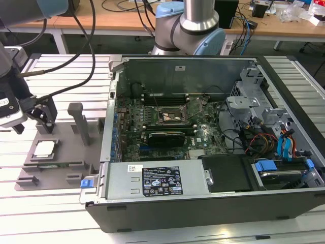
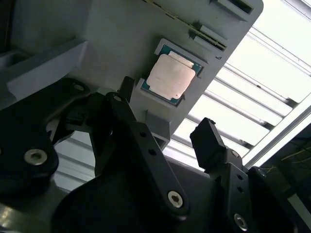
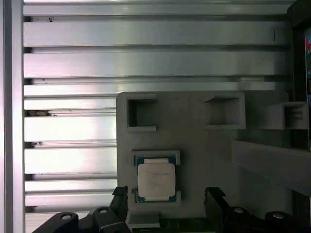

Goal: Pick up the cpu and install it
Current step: 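Pick up the cpu and move it towards the insertion slot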

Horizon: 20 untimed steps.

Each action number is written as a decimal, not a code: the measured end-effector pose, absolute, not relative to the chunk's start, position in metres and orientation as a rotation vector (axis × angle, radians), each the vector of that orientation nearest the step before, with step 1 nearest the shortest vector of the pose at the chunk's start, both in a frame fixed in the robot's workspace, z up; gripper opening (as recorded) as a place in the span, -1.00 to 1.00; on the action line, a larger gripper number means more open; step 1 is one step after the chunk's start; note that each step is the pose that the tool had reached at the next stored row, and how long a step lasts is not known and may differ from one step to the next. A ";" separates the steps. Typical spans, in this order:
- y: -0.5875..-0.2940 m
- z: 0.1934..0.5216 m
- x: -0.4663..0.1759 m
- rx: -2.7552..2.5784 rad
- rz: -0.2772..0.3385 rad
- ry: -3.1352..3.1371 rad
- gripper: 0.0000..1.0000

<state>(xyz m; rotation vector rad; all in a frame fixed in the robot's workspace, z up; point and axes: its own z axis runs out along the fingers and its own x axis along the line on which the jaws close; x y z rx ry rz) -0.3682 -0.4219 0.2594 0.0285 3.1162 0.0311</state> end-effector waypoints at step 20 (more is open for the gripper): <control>-0.422 0.234 -0.368 0.029 0.031 3.116 0.47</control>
